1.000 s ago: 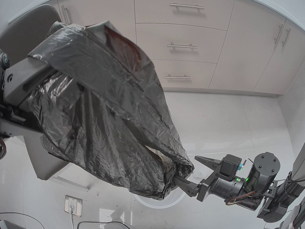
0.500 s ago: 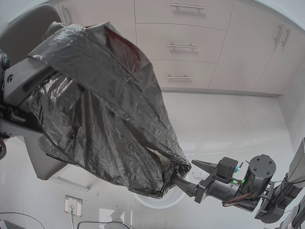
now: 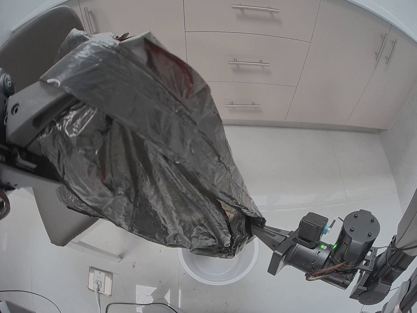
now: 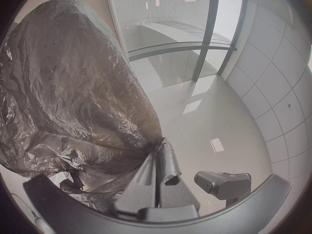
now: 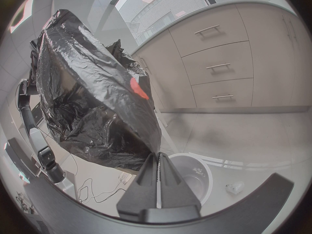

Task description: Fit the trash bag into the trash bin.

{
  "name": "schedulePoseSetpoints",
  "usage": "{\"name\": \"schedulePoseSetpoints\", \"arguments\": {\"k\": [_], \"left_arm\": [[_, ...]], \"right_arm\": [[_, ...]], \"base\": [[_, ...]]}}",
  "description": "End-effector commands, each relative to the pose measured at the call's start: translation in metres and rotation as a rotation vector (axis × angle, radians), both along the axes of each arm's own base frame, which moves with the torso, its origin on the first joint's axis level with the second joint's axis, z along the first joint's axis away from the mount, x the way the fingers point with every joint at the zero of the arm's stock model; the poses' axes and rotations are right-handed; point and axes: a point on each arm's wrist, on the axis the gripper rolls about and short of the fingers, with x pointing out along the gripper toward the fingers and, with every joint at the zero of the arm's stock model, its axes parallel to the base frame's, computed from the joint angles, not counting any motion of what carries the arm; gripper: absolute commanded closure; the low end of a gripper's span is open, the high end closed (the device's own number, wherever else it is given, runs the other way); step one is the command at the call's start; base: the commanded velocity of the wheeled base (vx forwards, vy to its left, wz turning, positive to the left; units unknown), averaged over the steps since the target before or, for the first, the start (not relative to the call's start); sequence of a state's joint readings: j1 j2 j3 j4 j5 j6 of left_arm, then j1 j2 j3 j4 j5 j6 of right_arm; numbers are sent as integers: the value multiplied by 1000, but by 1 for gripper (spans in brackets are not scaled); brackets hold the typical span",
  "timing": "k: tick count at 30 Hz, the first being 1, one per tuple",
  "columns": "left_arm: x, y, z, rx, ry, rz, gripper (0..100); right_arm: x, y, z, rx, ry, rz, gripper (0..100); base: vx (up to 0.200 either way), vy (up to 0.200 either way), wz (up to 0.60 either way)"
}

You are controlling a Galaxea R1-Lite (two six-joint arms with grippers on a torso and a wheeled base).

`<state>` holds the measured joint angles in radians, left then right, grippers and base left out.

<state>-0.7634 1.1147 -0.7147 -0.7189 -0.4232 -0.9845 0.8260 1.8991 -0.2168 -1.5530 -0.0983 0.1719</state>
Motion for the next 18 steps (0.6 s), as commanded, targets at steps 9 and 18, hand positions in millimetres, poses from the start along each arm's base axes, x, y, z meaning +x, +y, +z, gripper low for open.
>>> {"name": "schedulePoseSetpoints", "arguments": {"k": [9,18], "left_arm": [[23,-13,-26,128,56,62,100],[55,-54,-80,465,-9,335,100]], "right_arm": [[-4,-32,63,-90,38,-75,100],[-34,-59,122,-78,261,23,100]], "base": [[0,0,0],[0,0,0]]}}
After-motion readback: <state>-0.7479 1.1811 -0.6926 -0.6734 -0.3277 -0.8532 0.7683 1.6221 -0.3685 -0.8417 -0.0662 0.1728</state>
